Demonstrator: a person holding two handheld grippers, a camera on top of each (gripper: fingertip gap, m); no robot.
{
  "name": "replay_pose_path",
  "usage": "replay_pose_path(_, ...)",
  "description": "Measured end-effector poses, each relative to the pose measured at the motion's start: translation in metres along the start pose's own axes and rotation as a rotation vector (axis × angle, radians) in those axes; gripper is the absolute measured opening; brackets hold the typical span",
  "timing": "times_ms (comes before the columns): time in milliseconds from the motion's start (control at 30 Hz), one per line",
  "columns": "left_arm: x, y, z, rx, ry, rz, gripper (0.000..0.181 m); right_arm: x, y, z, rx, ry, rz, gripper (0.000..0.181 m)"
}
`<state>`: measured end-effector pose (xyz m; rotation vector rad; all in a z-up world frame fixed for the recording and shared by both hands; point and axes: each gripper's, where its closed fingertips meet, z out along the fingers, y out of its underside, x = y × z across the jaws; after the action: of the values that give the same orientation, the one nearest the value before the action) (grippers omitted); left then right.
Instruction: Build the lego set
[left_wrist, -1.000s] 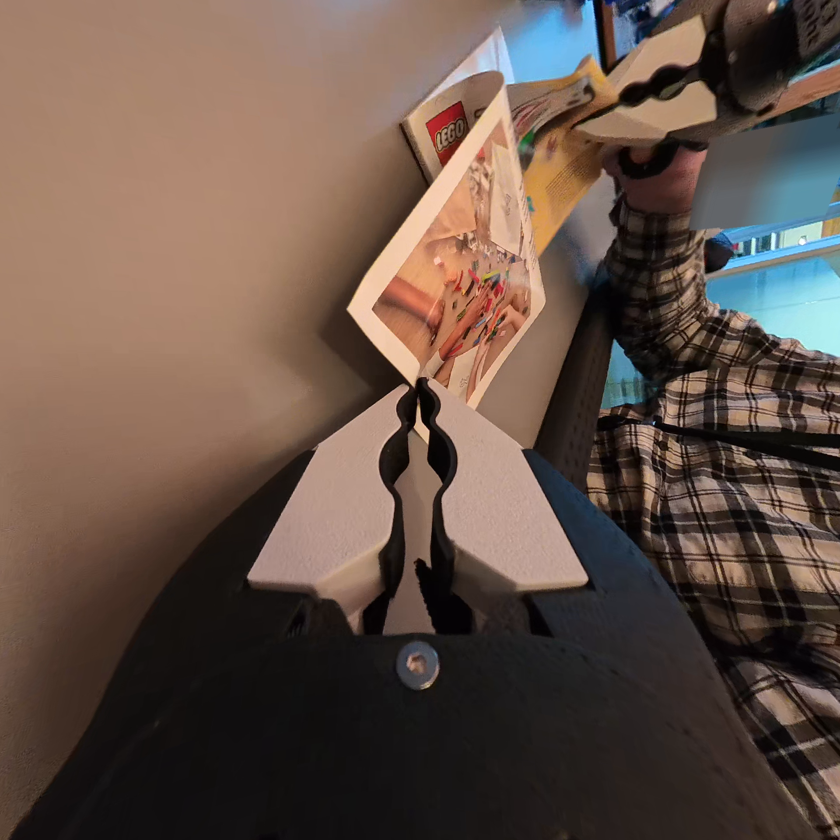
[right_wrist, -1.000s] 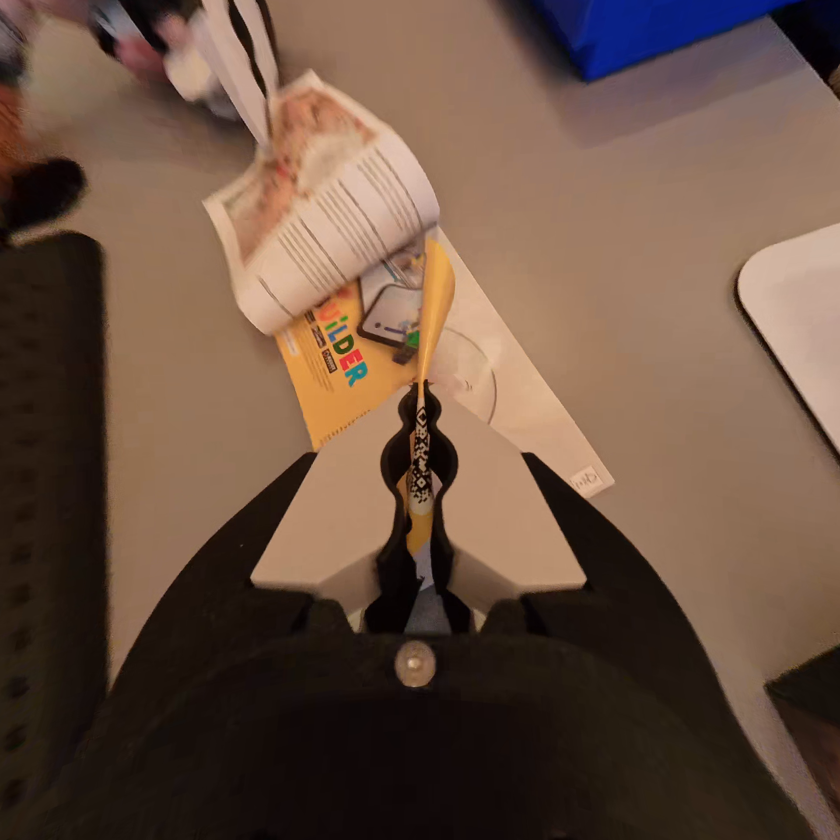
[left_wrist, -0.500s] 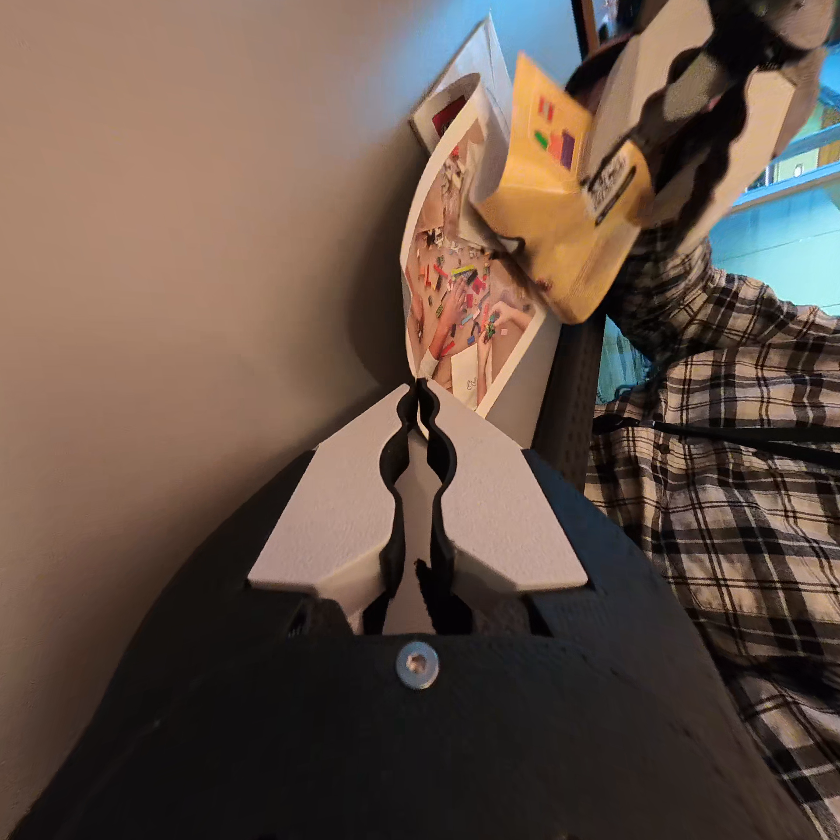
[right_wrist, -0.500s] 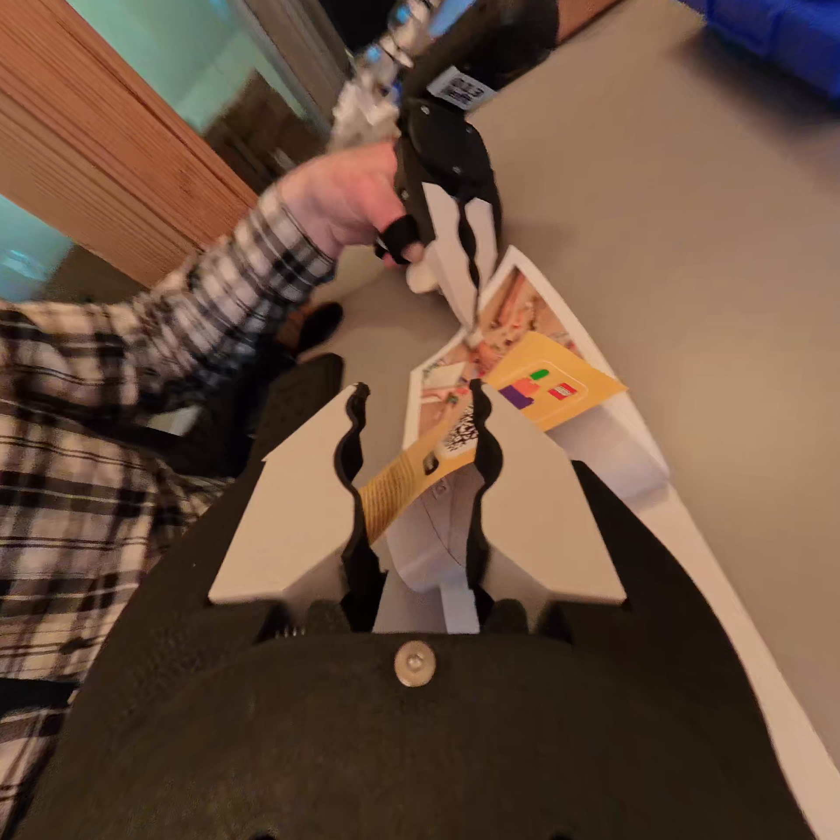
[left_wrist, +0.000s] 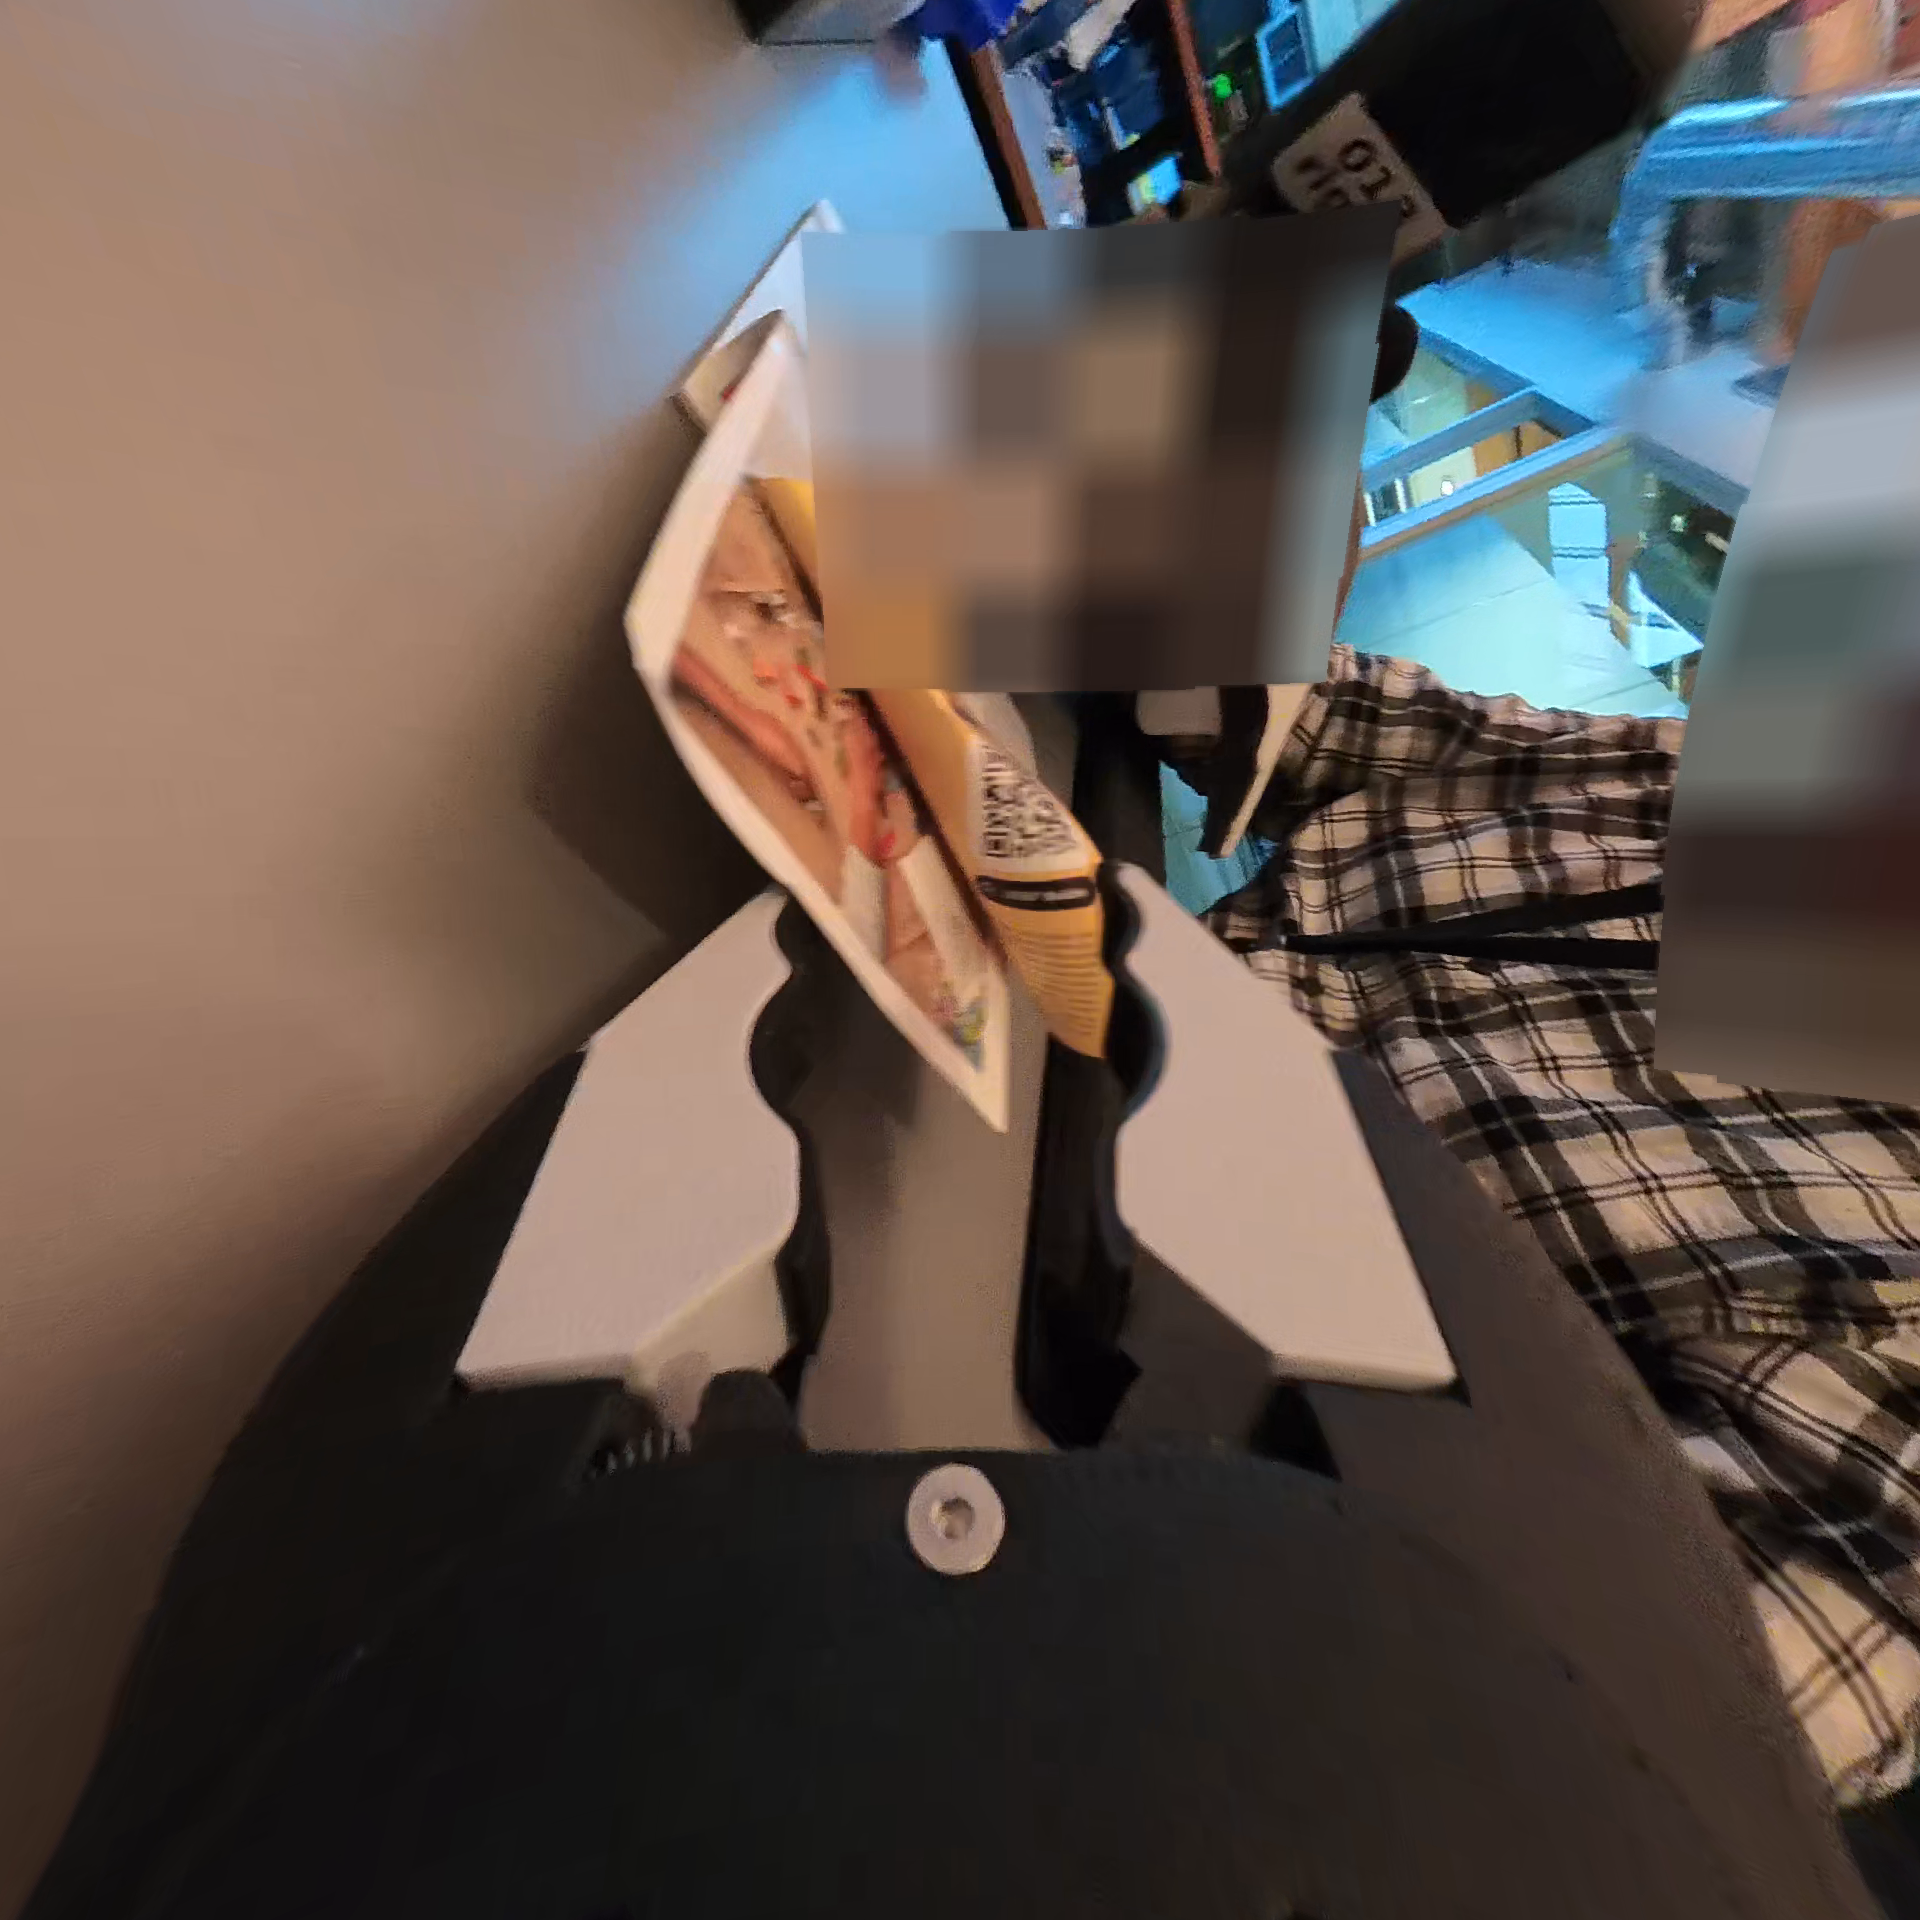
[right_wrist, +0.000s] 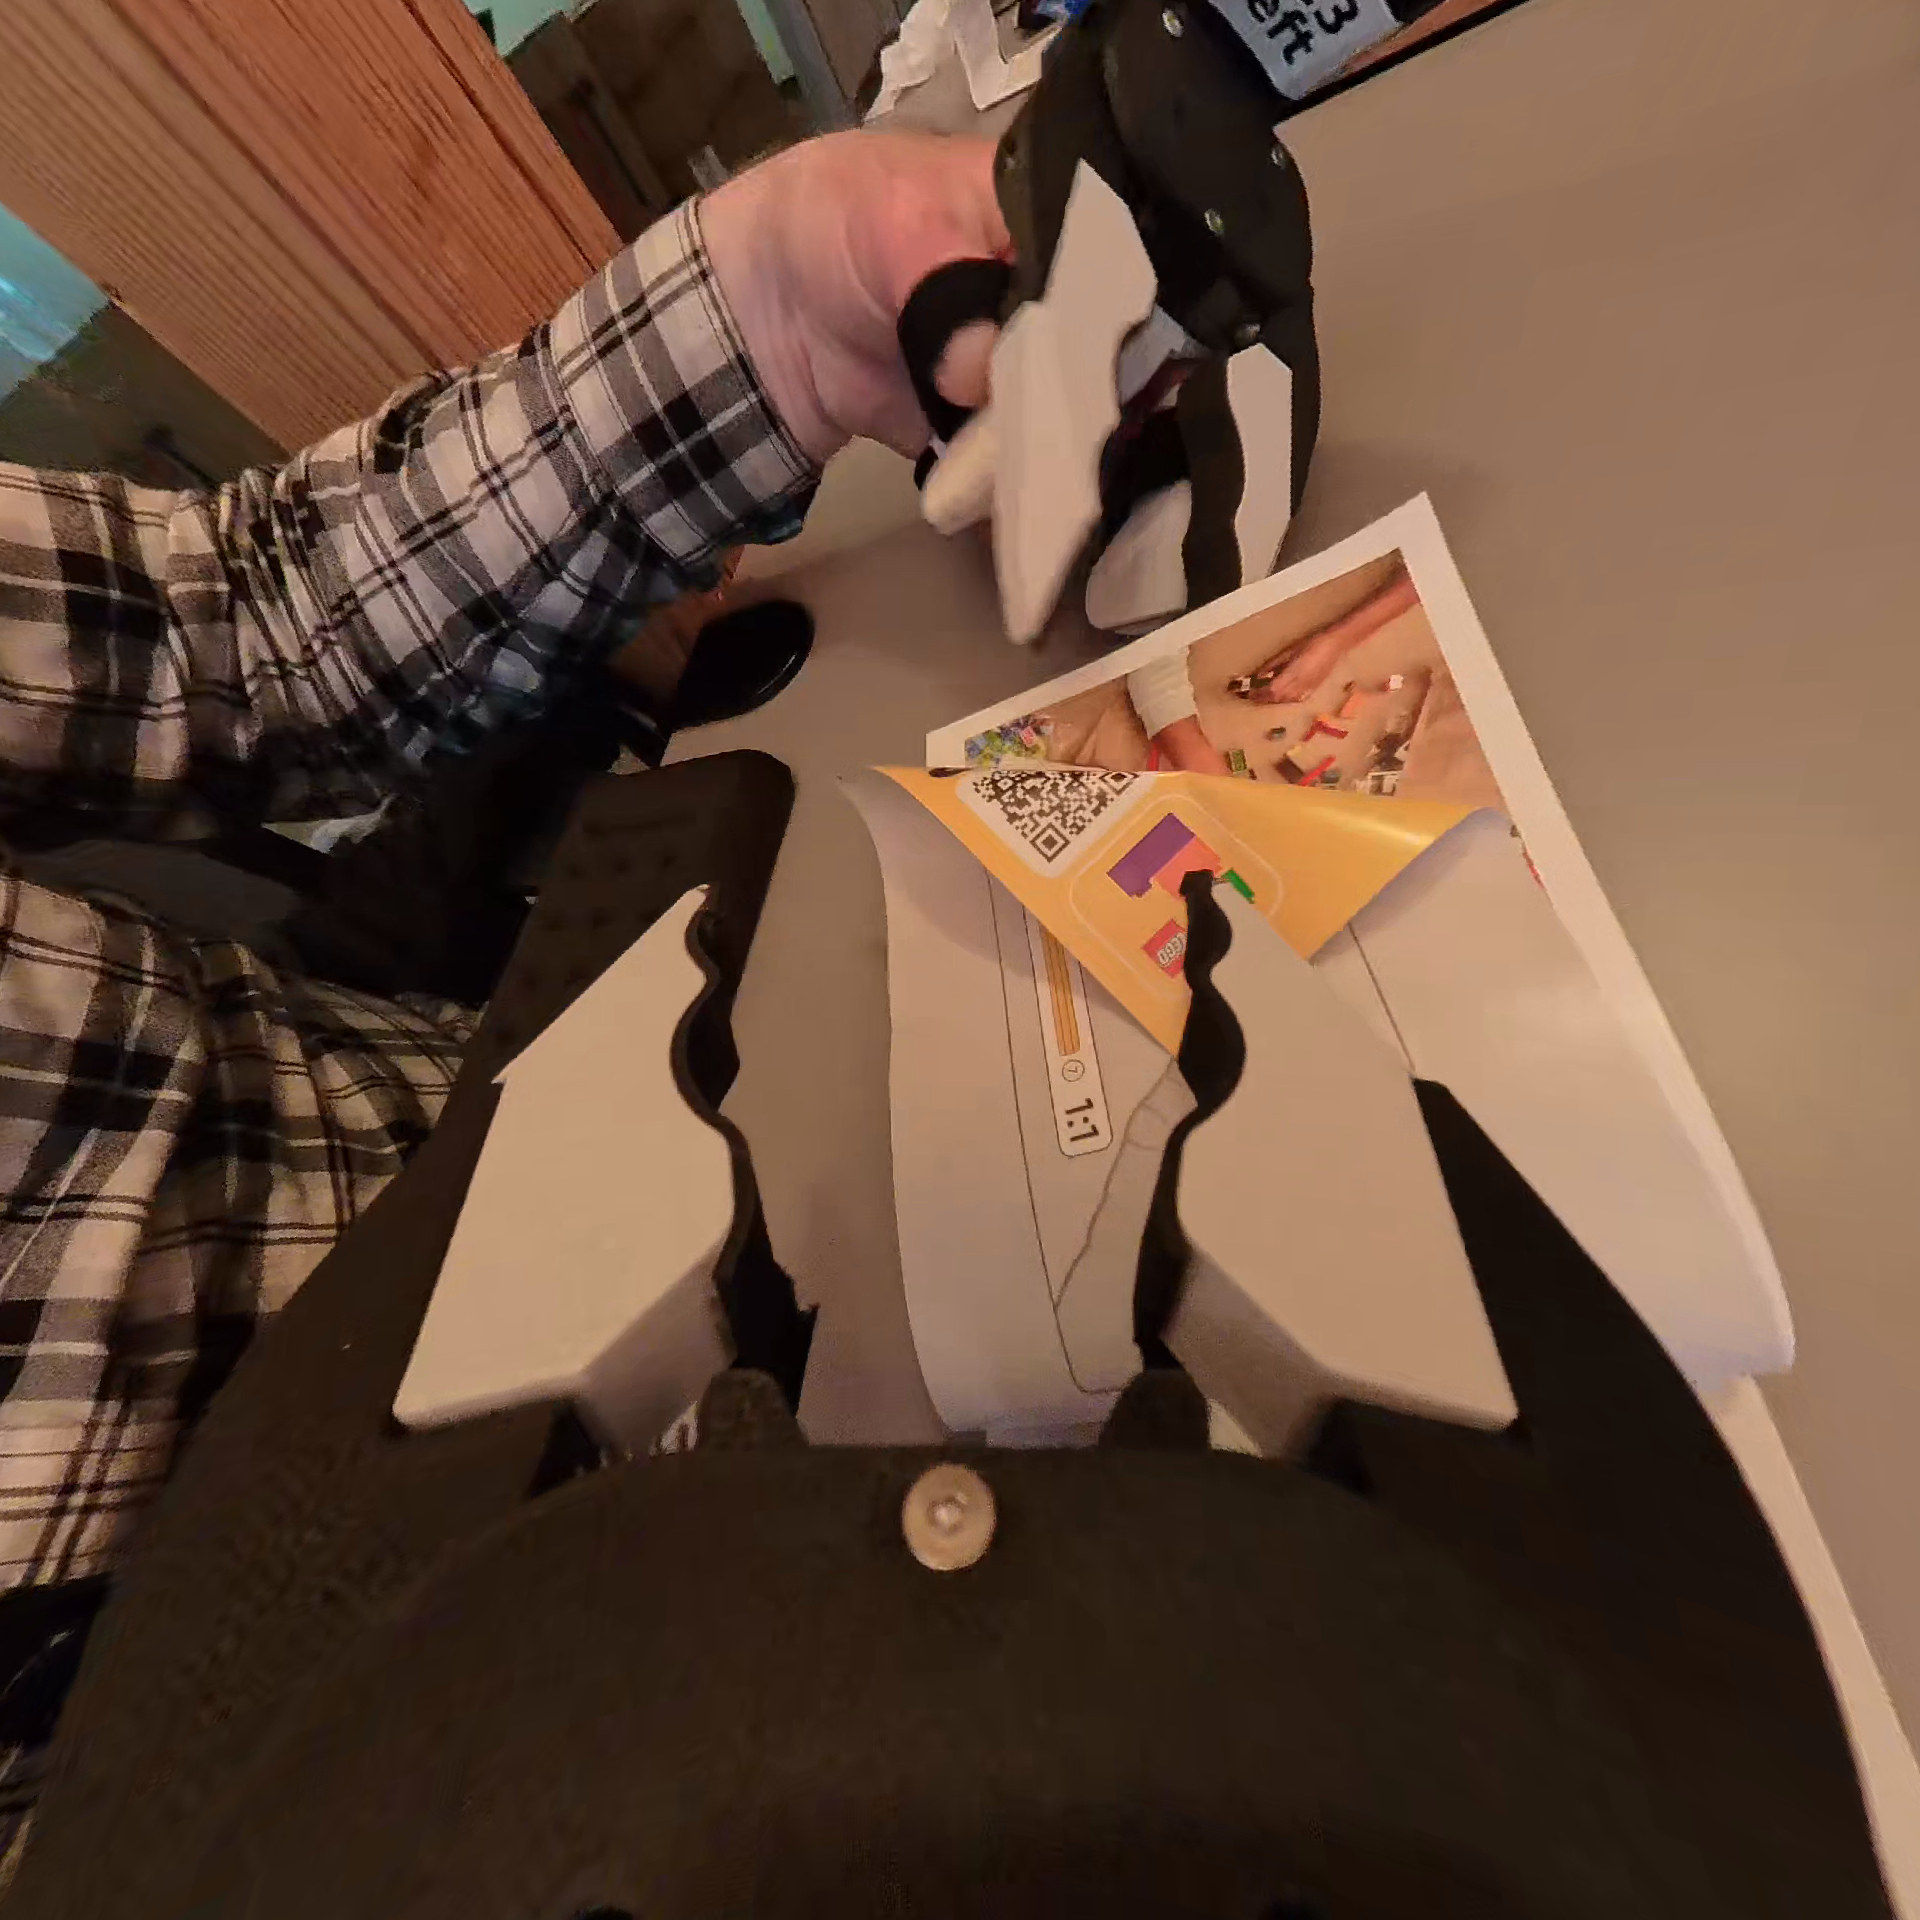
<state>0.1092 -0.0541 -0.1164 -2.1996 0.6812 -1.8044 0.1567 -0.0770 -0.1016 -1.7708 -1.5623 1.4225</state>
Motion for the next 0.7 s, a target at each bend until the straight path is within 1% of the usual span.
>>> replay_pose_path(67, 0.007, 0.001, 0.003, 0.002, 0.026, 0.014, 0.071, 0.001, -0.001, -0.002, 0.019, -0.003, 0.003, 0.088)
replay_pose_path(133, 0.014, 0.001, 0.005, 0.024, 0.069, 0.028, 0.08, -0.005, -0.004, -0.004, 0.049, -0.03, -0.032, 0.089)
replay_pose_path(200, 0.018, 0.001, 0.007, 0.031, 0.075, 0.04, 0.088, -0.012, -0.013, -0.006, 0.11, -0.059, -0.035, 0.096)
replay_pose_path(233, 0.019, 0.001, 0.009, 0.028, 0.067, 0.048, 0.092, -0.011, -0.017, -0.006, 0.129, -0.059, -0.018, 0.101)
replay_pose_path(300, 0.021, 0.003, 0.013, 0.005, 0.035, 0.065, 0.098, -0.008, -0.018, -0.005, 0.123, -0.014, -0.053, 0.106)
replay_pose_path(367, 0.02, 0.002, 0.016, -0.014, -0.014, 0.073, 0.099, -0.01, -0.024, -0.004, 0.141, -0.029, -0.046, 0.113)
replay_pose_path(467, 0.023, 0.001, 0.023, -0.039, -0.047, 0.081, 0.104, -0.008, -0.03, -0.003, 0.166, -0.052, -0.03, 0.116)
replay_pose_path(500, 0.023, 0.001, 0.025, -0.05, -0.066, 0.082, 0.106, -0.005, -0.029, 0.0, 0.154, -0.041, -0.029, 0.119)
replay_pose_path(633, 0.013, 0.004, 0.033, -0.088, -0.165, 0.061, 0.105, -0.006, -0.025, 0.013, 0.122, -0.029, -0.079, 0.125)
replay_pose_path(667, 0.009, 0.004, 0.034, -0.098, -0.193, 0.052, 0.1, -0.007, -0.026, 0.015, 0.125, -0.027, -0.094, 0.123)
replay_pose_path(700, 0.004, 0.004, 0.035, -0.1, -0.216, 0.039, 0.087, -0.007, -0.027, 0.016, 0.13, -0.024, -0.094, 0.122)
